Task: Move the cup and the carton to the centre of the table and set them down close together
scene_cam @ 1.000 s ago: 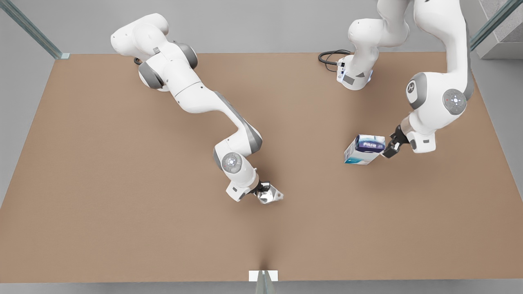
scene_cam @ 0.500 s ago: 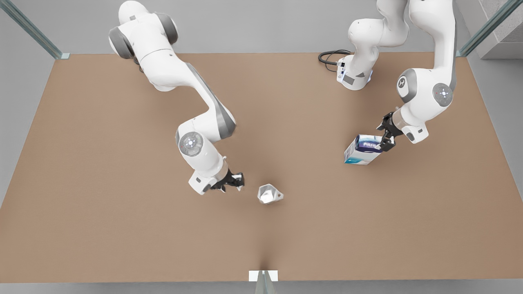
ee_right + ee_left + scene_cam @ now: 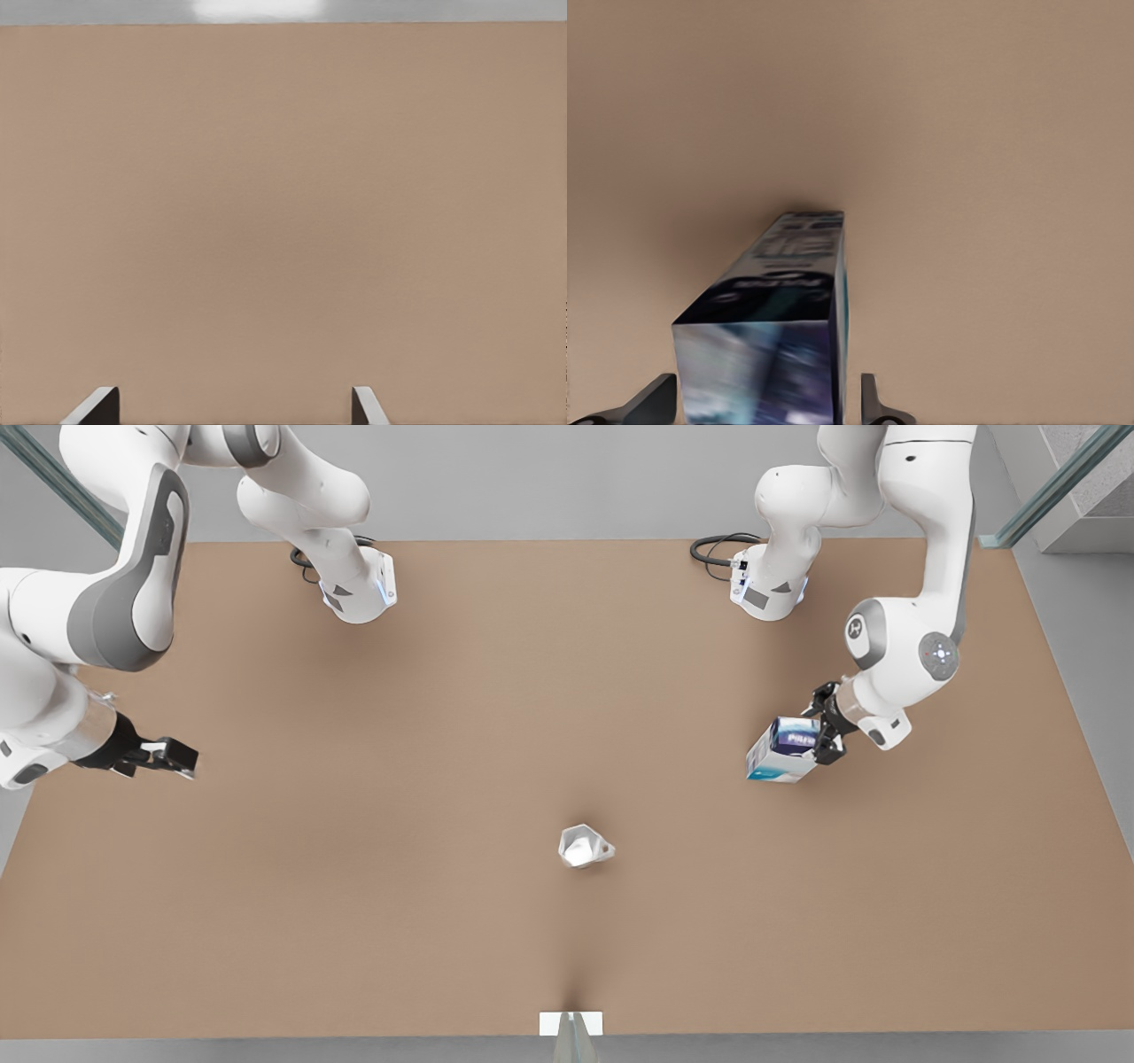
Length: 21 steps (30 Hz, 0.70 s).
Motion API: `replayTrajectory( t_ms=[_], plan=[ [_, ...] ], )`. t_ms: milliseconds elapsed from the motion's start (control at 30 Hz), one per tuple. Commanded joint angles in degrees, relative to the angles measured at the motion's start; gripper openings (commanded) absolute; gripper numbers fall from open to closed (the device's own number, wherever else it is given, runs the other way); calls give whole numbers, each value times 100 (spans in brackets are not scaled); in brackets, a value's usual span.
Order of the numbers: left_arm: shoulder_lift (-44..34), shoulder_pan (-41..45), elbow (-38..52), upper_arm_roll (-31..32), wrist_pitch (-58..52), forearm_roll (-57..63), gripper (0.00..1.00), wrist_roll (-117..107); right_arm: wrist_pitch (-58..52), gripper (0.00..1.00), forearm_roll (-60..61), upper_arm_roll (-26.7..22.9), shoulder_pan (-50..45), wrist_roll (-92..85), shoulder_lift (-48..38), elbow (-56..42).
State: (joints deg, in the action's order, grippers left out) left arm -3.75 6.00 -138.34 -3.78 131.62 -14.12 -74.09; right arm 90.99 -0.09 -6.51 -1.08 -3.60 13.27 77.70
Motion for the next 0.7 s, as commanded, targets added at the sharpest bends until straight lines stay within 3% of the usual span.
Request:
replayTrajectory(
  t_ms=[0,100,133,200,500,667],
  plan=[
    [15,7,0,0,4,-3,100,0,-2,100,9,0,3,9,0,-1],
    [120,7,9,0,74,-3,100,18,24,100,0,-8,-85,9,17,-1],
    [129,7,9,0,74,-3,82,18,42,100,44,-8,-85,18,26,17],
    [156,16,9,0,74,-3,66,70,86,100,44,-8,-85,18,26,26],
    [-20,16,44,0,-58,-3,67,79,200,100,79,-8,-41,9,61,-1],
    [-64,16,940,413,-1252,15,67,-18,209,100,79,-8,-50,9,70,-18]
  ],
)
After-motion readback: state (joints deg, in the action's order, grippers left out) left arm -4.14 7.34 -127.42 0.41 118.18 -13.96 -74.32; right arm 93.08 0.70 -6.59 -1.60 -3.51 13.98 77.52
